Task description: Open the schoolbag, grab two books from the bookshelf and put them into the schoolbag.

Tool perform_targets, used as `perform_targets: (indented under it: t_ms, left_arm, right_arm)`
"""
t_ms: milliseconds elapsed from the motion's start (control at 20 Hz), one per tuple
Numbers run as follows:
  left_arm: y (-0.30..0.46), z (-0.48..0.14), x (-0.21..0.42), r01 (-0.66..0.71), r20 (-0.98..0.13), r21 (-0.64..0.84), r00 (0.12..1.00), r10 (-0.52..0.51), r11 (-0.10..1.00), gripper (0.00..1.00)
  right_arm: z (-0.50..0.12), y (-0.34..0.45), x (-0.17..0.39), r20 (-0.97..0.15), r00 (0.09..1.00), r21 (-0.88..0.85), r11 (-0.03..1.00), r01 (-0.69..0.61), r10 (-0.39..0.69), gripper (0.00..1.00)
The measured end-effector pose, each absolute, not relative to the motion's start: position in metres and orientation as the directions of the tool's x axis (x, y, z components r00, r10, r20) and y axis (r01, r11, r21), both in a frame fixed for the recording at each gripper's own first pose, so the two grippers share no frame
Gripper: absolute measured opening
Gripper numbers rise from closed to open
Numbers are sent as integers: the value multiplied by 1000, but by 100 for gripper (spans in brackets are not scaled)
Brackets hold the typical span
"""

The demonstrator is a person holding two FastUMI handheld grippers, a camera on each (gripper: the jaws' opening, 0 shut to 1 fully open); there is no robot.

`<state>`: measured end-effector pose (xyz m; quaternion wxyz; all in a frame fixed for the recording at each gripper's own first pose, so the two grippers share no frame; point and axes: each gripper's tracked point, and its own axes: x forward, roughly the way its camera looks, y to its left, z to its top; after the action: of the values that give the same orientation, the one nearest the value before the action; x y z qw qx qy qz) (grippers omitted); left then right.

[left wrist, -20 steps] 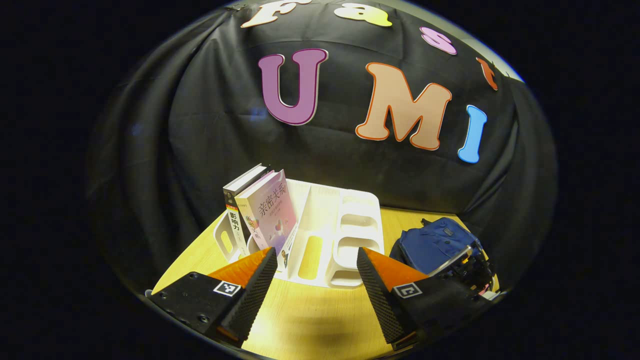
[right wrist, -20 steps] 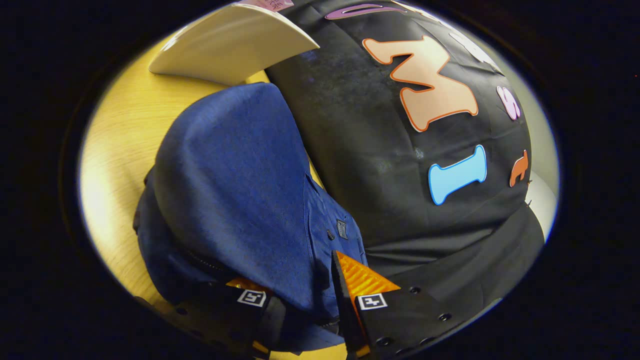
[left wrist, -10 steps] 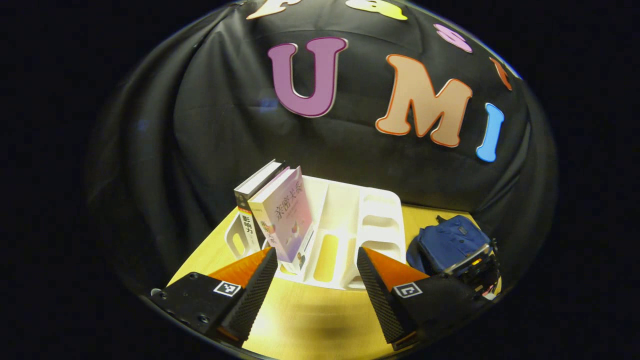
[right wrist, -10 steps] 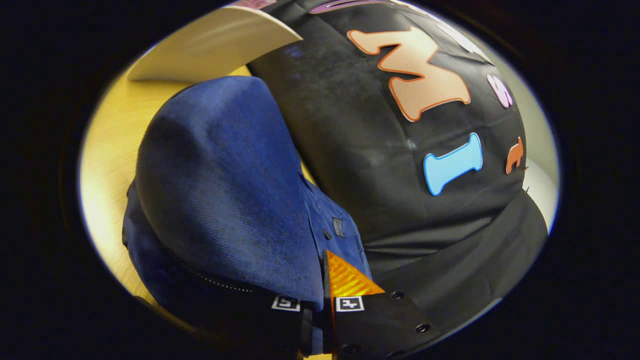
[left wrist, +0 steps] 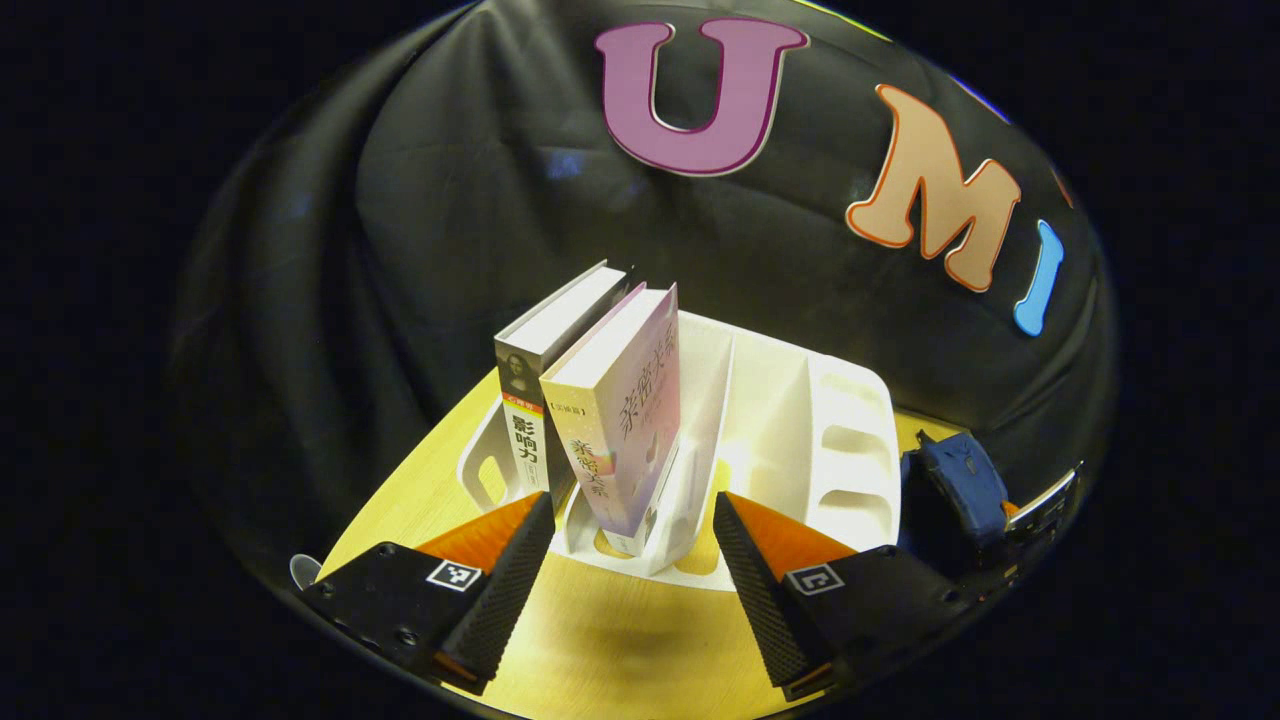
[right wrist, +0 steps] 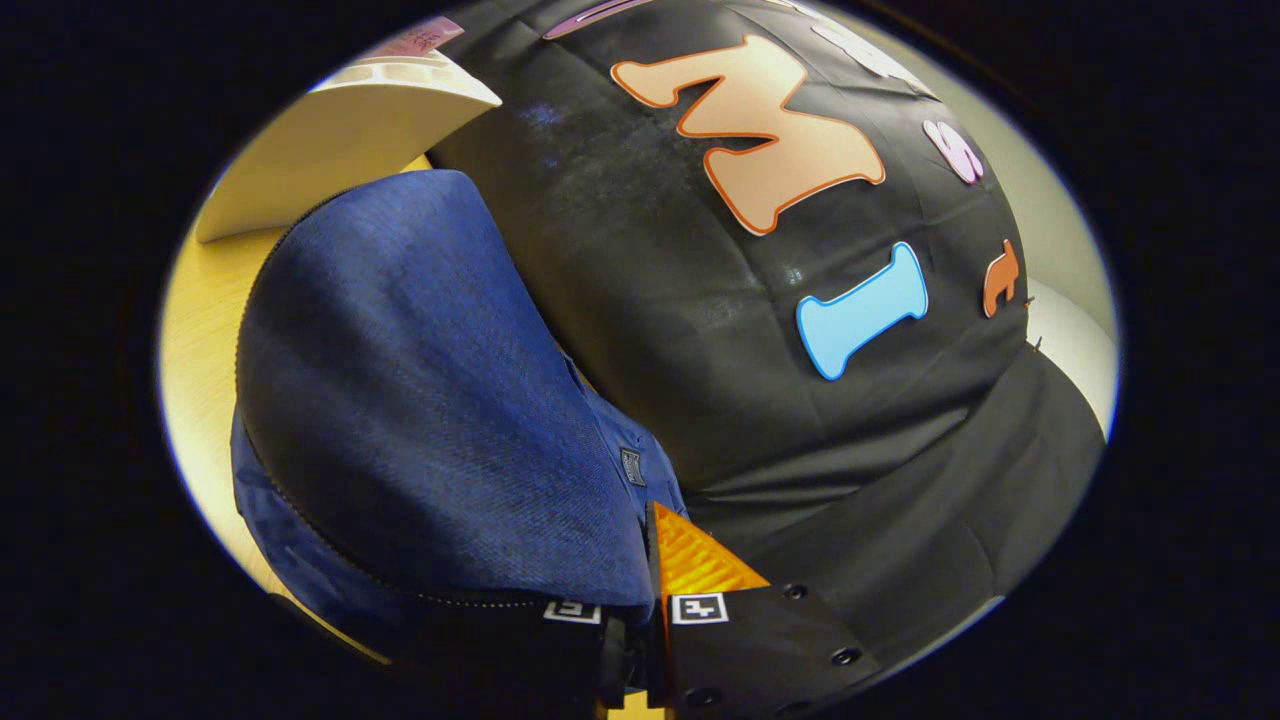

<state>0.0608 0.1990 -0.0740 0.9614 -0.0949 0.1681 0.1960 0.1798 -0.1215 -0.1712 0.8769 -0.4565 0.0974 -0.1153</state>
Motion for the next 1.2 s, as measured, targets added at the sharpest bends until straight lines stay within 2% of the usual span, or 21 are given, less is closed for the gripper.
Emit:
perform_targets:
  t_ms: [50, 100, 250, 550, 900, 1000, 1200]
  left_arm:
    - [203, -78, 66, -411, -375, -123, 862, 341, 903, 89]
    - [206, -81, 71, -411, -386, -130, 859, 336, 902, 93]
    - [210, -85, 81, -398, -405, -149, 860, 311, 905, 93]
    - [218, -78, 100, -383, -426, -129, 854, 297, 915, 89]
    - [225, -61, 106, -385, -497, -96, 817, 291, 918, 77]
    - [220, -56, 107, -374, -537, -95, 800, 269, 922, 72]
    - [205, -47, 115, -295, -601, -69, 775, 196, 953, 72]
  right_arm:
    - [-175, -122, 179, -69, 954, -826, 553, 109, -291, 9]
    - [-177, -121, 179, -74, 954, -829, 550, 103, -290, 9]
    - [-180, -121, 179, -79, 955, -837, 539, 93, -287, 9]
    - [-178, -124, 181, -83, 954, -830, 549, 94, -289, 9]
    - [-167, -131, 182, -72, 948, -802, 583, 129, -309, 9]
    - [-166, -133, 183, -73, 948, -796, 590, 133, -311, 9]
    - [-167, -136, 182, -74, 944, -798, 586, 137, -322, 9]
